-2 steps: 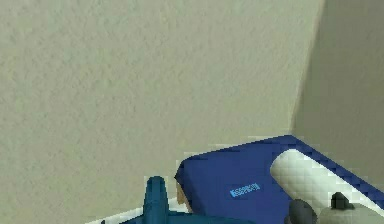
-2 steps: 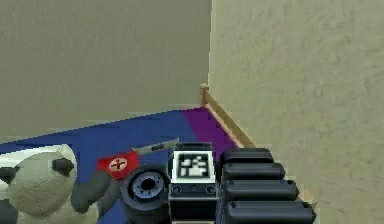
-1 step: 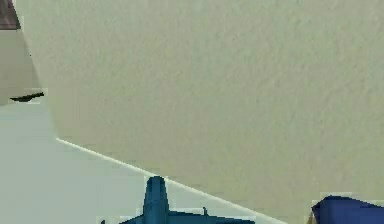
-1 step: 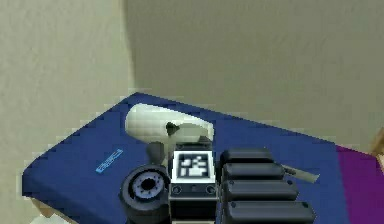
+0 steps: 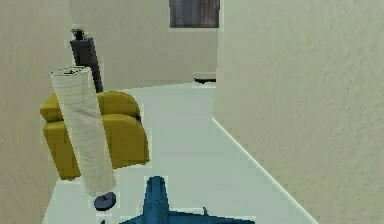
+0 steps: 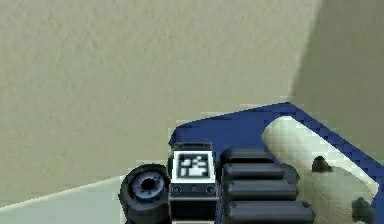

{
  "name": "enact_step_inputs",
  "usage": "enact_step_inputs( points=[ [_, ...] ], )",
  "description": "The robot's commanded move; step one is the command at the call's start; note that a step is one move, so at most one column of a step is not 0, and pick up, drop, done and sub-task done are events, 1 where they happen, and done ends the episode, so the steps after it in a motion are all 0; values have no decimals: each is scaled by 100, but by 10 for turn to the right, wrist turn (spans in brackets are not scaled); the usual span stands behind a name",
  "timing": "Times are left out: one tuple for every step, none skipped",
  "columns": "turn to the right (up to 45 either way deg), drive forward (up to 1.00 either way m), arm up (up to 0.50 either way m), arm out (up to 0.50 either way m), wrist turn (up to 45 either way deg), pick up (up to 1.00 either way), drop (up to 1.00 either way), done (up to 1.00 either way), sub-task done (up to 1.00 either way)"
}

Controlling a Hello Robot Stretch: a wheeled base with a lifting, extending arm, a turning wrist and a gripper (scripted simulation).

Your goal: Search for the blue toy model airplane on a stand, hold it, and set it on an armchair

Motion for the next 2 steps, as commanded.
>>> enact_step_inputs(
  points=[
    [-180,0,0,0,0,0,0,0,0],
    [0,15,0,0,0,0,0,0,0]
  ],
)
